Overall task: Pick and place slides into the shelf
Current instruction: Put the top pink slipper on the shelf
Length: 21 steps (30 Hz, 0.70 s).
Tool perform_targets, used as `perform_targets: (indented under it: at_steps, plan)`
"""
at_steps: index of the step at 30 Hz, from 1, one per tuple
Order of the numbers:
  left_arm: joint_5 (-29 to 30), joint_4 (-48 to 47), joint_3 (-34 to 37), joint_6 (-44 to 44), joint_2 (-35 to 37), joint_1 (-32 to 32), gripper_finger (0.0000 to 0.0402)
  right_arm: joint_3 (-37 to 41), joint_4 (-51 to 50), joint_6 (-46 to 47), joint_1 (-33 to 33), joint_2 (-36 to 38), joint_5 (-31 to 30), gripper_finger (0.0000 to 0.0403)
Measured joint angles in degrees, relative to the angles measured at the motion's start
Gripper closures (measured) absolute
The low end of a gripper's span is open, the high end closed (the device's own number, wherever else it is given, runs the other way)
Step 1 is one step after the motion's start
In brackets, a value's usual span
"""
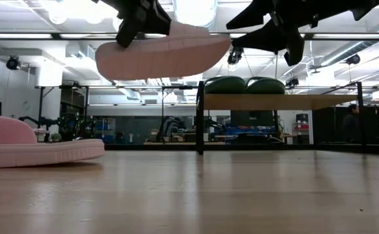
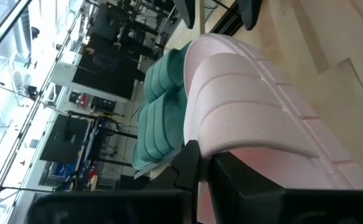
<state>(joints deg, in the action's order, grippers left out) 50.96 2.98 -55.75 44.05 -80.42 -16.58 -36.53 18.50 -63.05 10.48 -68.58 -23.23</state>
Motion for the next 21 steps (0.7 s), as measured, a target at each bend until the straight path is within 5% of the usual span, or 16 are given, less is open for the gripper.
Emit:
perform_targets:
  at_steps: [21]
  plan:
    - [-5.27,5.81,0.07,5.93,-0.71,0.00,0.0398,0.00,0.25,-1.16,0.00,0.00,1.75,0.0196]
